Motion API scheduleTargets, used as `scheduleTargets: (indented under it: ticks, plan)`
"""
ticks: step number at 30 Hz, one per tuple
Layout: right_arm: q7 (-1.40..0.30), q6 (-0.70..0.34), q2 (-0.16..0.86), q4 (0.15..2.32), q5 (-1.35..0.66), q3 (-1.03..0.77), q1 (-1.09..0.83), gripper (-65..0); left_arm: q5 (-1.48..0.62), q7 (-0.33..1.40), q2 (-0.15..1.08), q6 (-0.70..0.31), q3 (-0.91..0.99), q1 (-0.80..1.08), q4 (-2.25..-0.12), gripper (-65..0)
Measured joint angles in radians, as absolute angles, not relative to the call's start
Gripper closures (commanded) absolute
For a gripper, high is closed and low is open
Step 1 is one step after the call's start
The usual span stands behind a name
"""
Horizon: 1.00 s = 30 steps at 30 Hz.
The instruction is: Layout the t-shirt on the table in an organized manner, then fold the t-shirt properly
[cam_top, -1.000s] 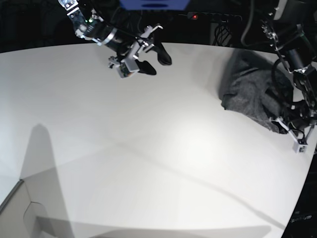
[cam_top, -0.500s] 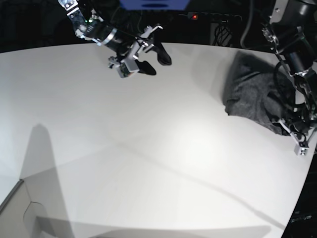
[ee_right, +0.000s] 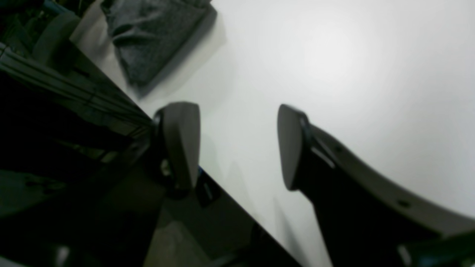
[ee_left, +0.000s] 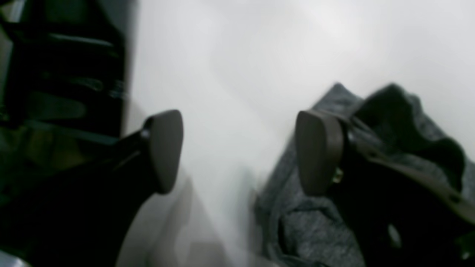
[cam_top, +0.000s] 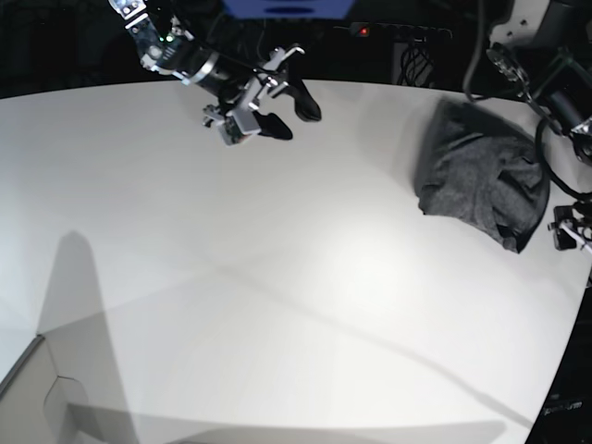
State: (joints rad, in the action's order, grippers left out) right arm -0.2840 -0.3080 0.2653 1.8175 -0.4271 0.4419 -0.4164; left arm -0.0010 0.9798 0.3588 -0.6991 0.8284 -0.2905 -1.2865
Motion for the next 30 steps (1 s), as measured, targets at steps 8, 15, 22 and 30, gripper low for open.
scheduleTargets:
  ticks: [8, 15, 22, 30]
  plan:
    - [-0.287, -0.308, 0.265, 1.818, -0.427, 0.442, -0.417, -33.5, -0.035, 0.989, 0.32, -0.7, 0.823, -0.194, -1.292, -46.1]
    - [-0.284, -0.308, 0.266, 1.818, -0.427, 0.442, -0.428, -33.5, -0.117, 0.98, 0.333, -0.7, 0.818, -0.17, -1.248, -46.2]
    - [-0.284, -0.308, 0.266, 1.818, -0.427, 0.442, -0.429, -33.5, -0.117, 0.924, 0.332, -0.7, 0.813, -0.17, -1.187, -46.2]
    - [-0.284, -0.308, 0.266, 1.818, -0.427, 0.442, -0.43, -33.5, -0.132, 0.894, 0.358, -0.7, 0.731, -0.178, -1.106, -46.1]
